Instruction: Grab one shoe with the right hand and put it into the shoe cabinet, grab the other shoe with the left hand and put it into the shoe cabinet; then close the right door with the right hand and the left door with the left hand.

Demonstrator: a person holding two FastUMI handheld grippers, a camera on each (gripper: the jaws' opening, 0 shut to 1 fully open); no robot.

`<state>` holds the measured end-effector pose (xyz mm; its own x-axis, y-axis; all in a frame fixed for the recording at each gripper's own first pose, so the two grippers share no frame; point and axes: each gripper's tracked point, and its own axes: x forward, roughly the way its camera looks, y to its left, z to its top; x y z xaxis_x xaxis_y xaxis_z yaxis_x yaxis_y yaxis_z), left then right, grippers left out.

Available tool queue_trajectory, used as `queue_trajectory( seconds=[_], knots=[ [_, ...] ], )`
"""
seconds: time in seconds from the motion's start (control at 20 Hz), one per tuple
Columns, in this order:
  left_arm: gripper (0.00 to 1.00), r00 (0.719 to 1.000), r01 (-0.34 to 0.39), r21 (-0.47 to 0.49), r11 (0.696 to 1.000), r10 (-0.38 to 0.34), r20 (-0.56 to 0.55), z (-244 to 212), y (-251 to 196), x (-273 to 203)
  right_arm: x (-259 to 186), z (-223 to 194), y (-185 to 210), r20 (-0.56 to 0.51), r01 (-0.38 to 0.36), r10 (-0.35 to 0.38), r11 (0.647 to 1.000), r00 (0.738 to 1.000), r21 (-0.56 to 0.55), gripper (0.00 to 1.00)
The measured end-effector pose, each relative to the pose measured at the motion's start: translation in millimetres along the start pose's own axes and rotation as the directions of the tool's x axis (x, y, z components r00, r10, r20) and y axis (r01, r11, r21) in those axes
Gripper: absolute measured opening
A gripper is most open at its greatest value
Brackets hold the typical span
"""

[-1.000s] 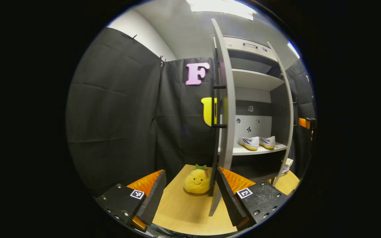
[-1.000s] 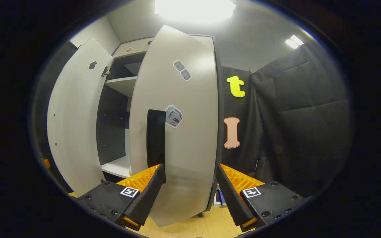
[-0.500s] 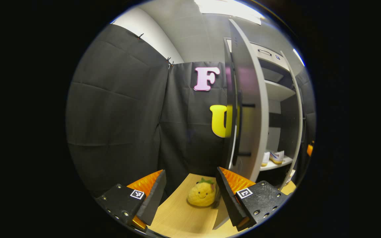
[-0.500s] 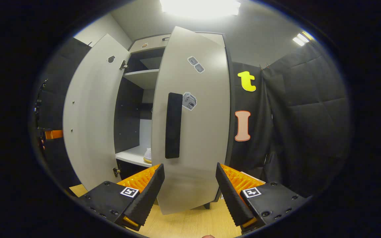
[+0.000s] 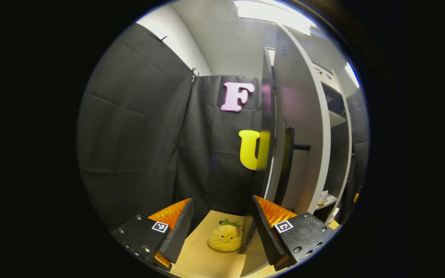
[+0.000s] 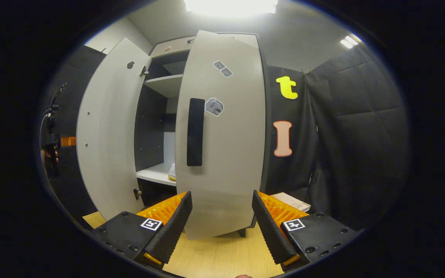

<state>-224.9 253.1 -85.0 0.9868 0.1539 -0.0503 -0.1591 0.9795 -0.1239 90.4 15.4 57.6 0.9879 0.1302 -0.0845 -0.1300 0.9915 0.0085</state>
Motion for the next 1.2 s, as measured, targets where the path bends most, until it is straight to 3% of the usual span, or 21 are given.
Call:
queue_trajectory(
  seconds=[0.15, 0.5, 1.2],
  knots=[
    [0.80, 0.999, 0.037, 0.061, 0.997, -0.038, 0.015, 6.4, -20.4, -4.6, 1.3, -5.9, 2.5, -0.011, -0.006, 0.006, 1.000, 1.000, 0.013, 0.98],
    [0.78, 0.990, 0.130, 0.082, 0.988, -0.134, 0.040, 7.0, -86.7, -9.3, -2.0, -12.9, -1.4, -0.024, 0.005, -0.005, 1.000, 1.000, 0.010, 0.98],
    [0.80, 0.960, 0.276, 0.029, 0.961, -0.277, 0.036, -5.4, -186.8, 20.6, -15.0, -20.2, -34.6, -0.049, 0.087, -0.087, 0.996, 0.995, -0.005, 0.98]
  ],
)
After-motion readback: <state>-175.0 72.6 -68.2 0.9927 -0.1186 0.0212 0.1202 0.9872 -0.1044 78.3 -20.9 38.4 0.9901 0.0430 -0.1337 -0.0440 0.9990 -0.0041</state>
